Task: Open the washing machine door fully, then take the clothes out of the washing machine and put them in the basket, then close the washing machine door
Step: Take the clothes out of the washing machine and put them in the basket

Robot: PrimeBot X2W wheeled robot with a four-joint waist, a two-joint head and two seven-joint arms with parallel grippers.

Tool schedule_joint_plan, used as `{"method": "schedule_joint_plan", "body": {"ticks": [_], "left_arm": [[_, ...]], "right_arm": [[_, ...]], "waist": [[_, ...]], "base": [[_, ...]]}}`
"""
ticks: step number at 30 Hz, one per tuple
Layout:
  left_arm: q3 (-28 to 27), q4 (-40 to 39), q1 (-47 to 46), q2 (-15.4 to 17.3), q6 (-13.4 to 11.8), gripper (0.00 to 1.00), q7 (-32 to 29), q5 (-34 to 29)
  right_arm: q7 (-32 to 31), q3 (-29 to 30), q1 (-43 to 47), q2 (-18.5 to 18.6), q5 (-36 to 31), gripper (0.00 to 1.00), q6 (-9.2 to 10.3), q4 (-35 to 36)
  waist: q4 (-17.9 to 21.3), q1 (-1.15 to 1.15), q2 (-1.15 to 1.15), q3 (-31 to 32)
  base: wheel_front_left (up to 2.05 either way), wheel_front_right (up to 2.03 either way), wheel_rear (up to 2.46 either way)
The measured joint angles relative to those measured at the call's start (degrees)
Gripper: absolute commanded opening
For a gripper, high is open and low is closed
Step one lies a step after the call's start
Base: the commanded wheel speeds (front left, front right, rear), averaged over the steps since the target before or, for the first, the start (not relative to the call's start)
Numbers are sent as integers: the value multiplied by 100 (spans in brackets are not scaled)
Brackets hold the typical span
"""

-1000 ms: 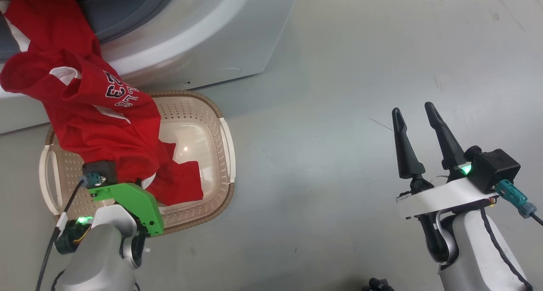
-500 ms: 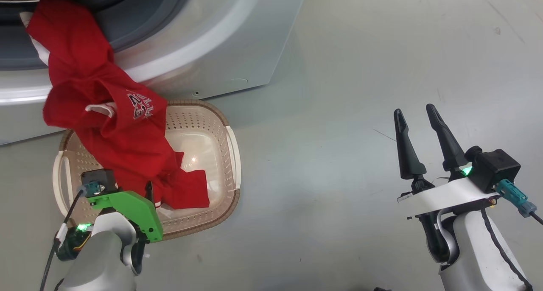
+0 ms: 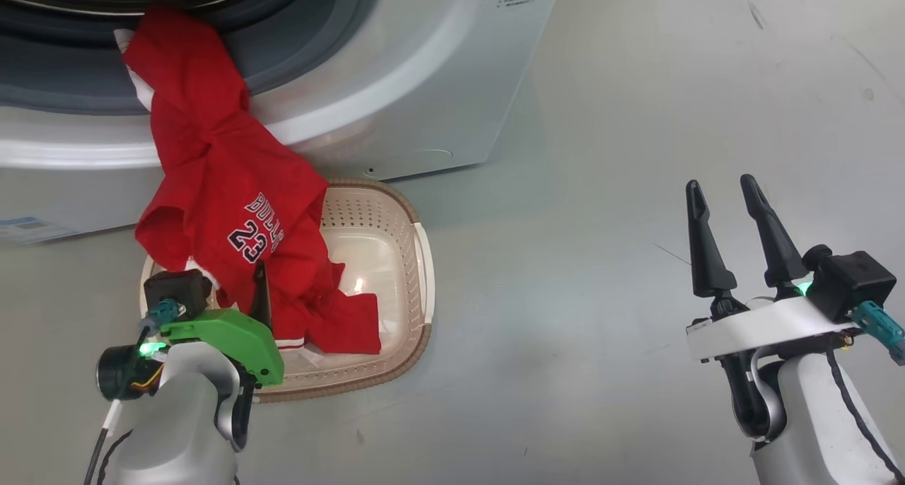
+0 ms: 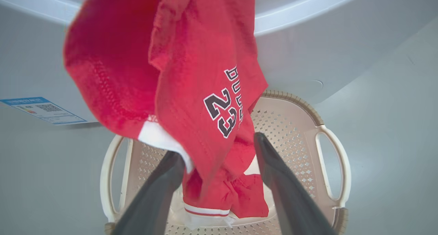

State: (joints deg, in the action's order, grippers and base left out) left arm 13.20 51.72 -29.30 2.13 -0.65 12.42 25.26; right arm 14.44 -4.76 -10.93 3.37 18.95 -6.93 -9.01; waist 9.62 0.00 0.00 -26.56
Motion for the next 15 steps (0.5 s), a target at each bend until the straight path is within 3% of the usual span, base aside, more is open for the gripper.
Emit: {"method": "schedule_joint_plan", "body": {"ticks": [15], "left_arm": [[-18,-903,2,7,-162,100,202,-313]], "right_arm": [[0,87,183,68,-146,100,1,-8]], "waist": [[-486,0,0,403]], "base": [[0,0,0]]}}
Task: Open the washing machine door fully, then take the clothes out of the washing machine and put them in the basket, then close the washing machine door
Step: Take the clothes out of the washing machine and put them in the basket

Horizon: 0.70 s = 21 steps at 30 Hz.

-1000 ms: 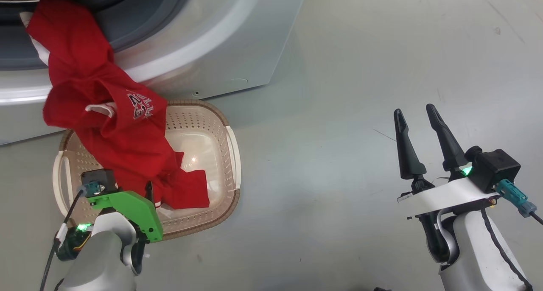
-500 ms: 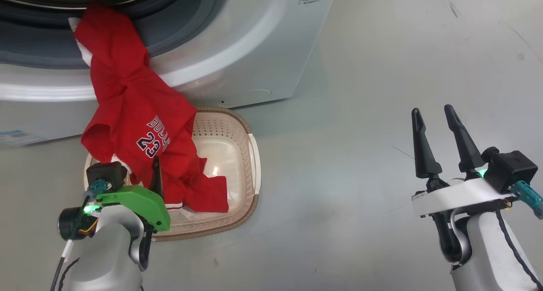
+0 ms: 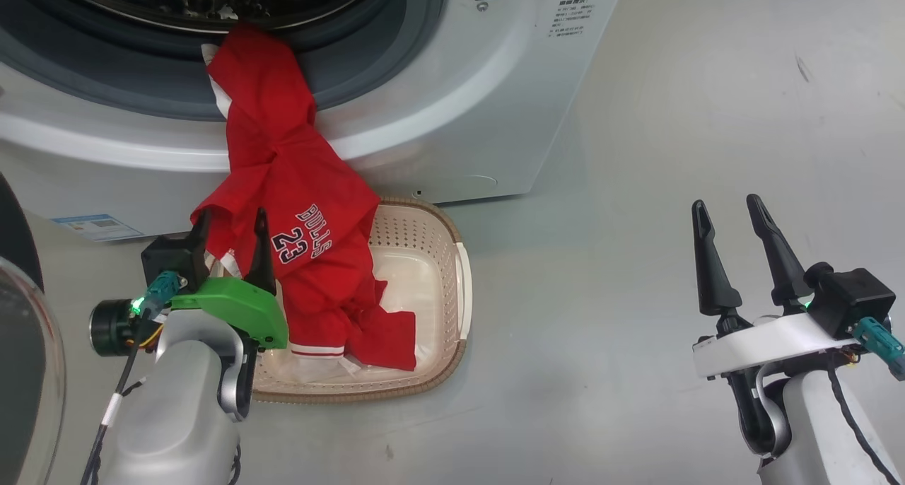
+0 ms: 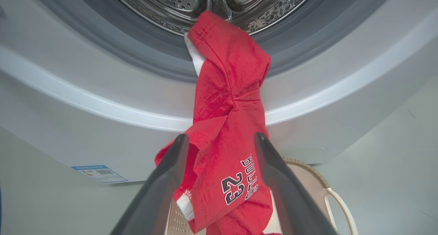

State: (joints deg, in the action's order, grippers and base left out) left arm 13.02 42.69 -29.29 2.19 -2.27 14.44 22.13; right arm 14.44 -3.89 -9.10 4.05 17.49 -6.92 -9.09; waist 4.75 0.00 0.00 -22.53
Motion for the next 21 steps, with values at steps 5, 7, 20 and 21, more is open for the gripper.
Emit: {"method": "schedule_joint_plan", "body": {"ticks": [5,7,20,21], "left_arm": [[-4,-526,23,68,-101,100,-1,-224],[-25,-806,34,78,-107,100,-1,-285],[-9,-1740,959,121,-233,100,0,-536],[-8,-1784,1028,121,-240,100,0,-552]], "right_arm": [[0,5,88,0,-10,100,3,-44],[0,11,157,-1,-11,100,9,-60],[0,77,528,-3,-45,100,60,-122],[-1,77,543,-3,-51,100,62,-122]], "waist": [[-95,0,0,205],[-125,0,0,288],[-249,0,0,806],[-259,0,0,838]], "base": [[0,0,0],[0,0,0],[0,0,0],[0,0,0]]}}
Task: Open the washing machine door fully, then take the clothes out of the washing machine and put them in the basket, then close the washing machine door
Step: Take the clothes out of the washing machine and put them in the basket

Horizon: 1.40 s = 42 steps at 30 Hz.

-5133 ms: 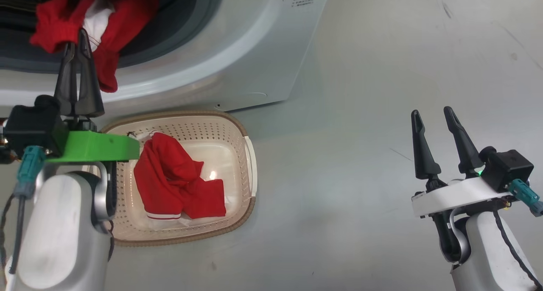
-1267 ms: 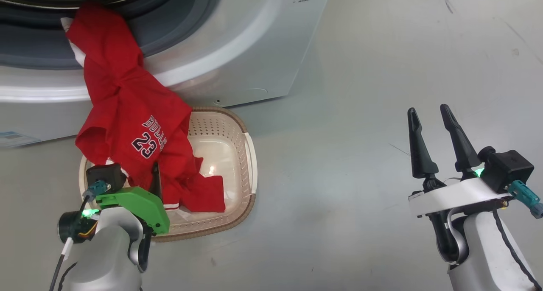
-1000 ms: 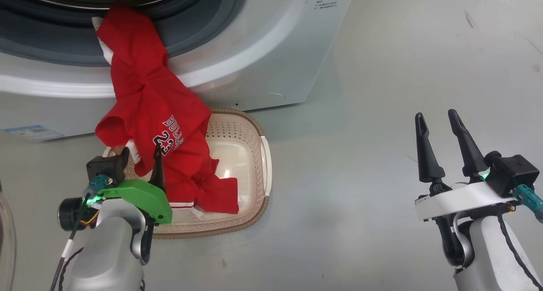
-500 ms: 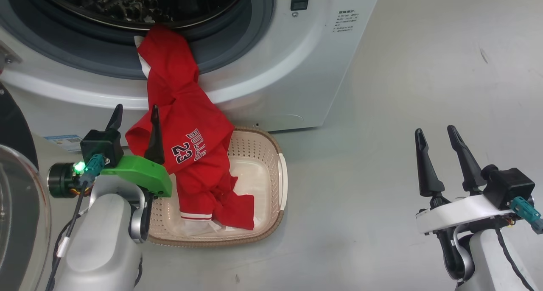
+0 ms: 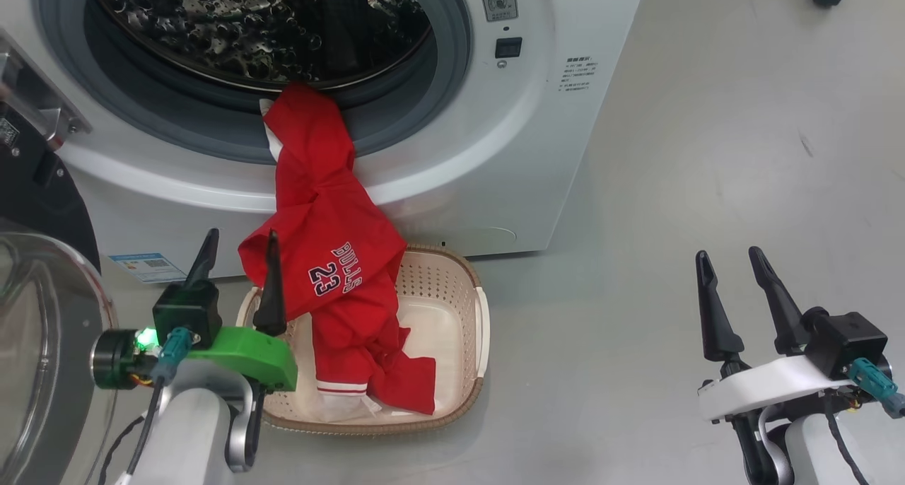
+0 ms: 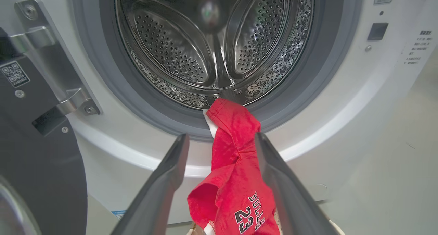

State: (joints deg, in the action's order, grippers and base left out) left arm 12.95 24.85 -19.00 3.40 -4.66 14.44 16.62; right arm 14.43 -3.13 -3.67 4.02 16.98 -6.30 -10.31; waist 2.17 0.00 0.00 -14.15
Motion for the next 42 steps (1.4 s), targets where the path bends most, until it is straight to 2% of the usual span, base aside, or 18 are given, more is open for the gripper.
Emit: {"method": "schedule_joint_plan", "body": {"ticks": [6,25,42], "left_arm": [[36,-274,370,-4,-16,100,0,-9],[34,-1092,1032,0,-109,100,-35,-14],[7,-1561,1289,24,-138,100,-312,-51]], "right_arm": [[1,38,138,8,-1,100,87,9],[1,-21,215,-23,-26,100,91,101],[1,-52,303,-22,-26,100,92,185]], "waist": [[-80,0,0,147],[-90,0,0,242],[-49,0,0,174]], "base": [[0,0,0],[0,0,0],[0,0,0]]}}
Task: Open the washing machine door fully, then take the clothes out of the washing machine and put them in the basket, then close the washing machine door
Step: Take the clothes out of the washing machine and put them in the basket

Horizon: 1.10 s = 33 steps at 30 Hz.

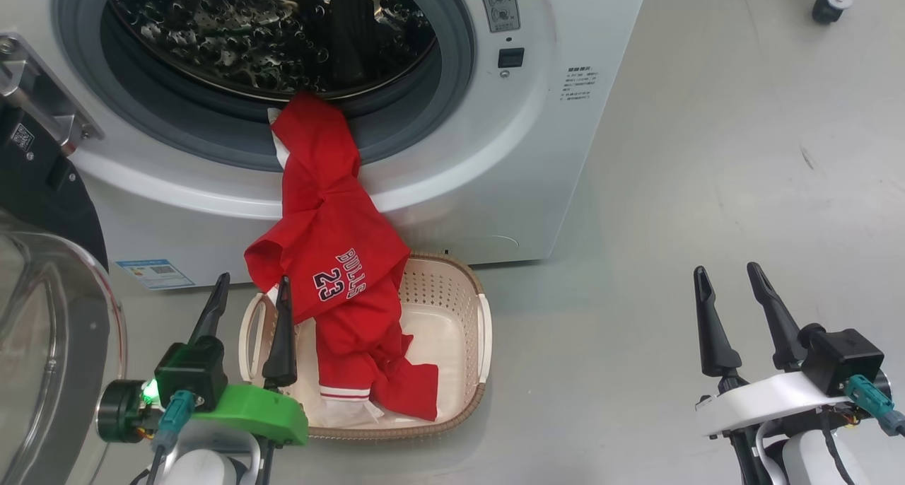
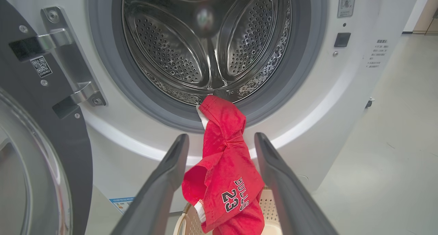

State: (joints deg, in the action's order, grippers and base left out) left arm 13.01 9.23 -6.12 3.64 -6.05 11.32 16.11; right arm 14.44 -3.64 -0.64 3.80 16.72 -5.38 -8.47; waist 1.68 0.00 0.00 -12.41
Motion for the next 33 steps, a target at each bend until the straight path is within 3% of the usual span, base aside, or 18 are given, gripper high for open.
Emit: {"method": "schedule_joint_plan", "body": {"ticks": [17,33], "left_arm": [[29,303,-88,-4,-20,100,-553,104],[-49,1374,-1544,-32,170,100,-1010,357]], "right_arm": [[-1,-151,-110,-4,0,100,-3,189],[-2,-393,-609,-22,57,100,-55,237]], "waist": [[90,0,0,-485],[481,0,0,-1225]], "base": [[0,0,0],[0,0,0]]}}
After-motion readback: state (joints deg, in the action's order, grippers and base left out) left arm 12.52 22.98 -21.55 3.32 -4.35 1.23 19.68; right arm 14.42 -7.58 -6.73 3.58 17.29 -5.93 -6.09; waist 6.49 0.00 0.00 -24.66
